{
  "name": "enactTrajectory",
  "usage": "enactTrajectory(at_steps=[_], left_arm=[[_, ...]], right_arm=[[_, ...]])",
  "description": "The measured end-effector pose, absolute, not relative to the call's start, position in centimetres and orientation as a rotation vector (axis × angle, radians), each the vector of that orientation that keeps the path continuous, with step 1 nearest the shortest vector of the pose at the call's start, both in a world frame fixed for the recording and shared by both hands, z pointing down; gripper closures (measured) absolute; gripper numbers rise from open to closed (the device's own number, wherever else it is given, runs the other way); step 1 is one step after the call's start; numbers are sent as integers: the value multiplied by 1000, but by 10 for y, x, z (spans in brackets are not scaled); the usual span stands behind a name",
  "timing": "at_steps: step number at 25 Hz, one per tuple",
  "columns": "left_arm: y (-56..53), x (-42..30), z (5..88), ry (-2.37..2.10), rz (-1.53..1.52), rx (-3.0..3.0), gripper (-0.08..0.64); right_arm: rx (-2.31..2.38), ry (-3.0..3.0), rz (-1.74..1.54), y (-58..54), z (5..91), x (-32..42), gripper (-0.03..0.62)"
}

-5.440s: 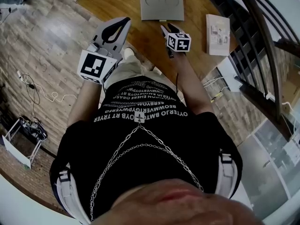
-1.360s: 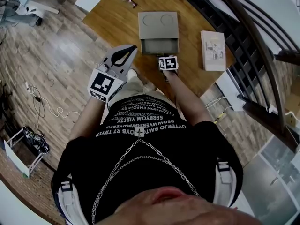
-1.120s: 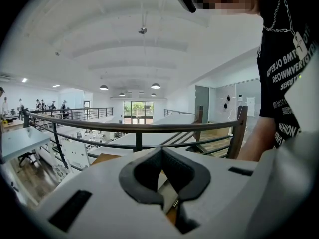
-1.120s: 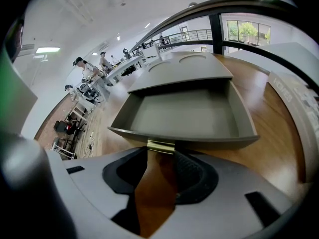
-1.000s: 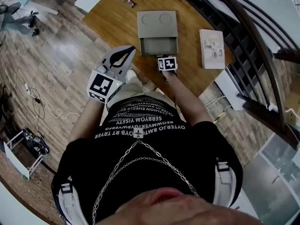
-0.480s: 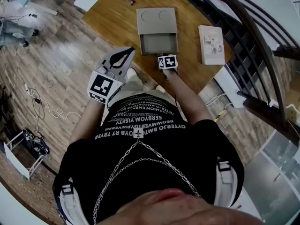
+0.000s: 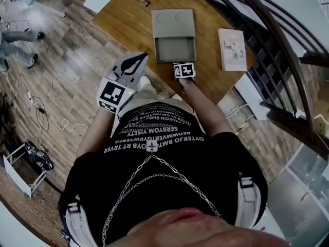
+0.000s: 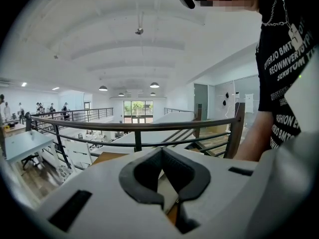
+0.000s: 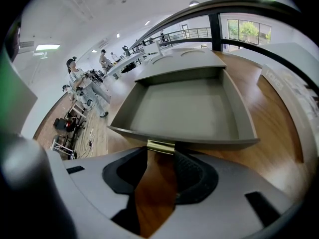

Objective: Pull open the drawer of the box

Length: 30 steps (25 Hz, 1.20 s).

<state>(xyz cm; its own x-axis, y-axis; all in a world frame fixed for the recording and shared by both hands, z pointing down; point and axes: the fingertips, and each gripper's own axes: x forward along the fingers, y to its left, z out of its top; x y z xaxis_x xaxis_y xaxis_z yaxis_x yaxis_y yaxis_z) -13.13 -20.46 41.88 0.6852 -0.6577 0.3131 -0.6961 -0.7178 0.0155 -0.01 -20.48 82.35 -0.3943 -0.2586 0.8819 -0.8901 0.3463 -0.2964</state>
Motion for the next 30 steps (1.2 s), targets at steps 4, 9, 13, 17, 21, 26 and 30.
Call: enactTrajectory(at_steps=[4,9,13,17,21,26,30], left_arm=[[-203,-134,421,-1118,444,2753,554],[-201,-132,419,-1117,443,2760,554],[-197,-128,420,-1119,440,2752,554],[-194,-121,423,-1109,437,2755,554],[-191,-115,420,-1108,430,2760,554],[-188,-110,417,-1118,425,2763,554],[-185,-104,412,-1128,420,2769,554]], right_arm=[[1006,-1852,1055,-204,825,0,430],[1002,-1847,1064,-202,826,0,430],[990,-1848,1058,-192,824,-1,430],[978,-1841,1066,-187,825,2,430],[978,-1843,1073,-181,824,3,430],[960,-1856,1085,-177,825,5,426],[930,-1880,1048,-170,821,10,376]])
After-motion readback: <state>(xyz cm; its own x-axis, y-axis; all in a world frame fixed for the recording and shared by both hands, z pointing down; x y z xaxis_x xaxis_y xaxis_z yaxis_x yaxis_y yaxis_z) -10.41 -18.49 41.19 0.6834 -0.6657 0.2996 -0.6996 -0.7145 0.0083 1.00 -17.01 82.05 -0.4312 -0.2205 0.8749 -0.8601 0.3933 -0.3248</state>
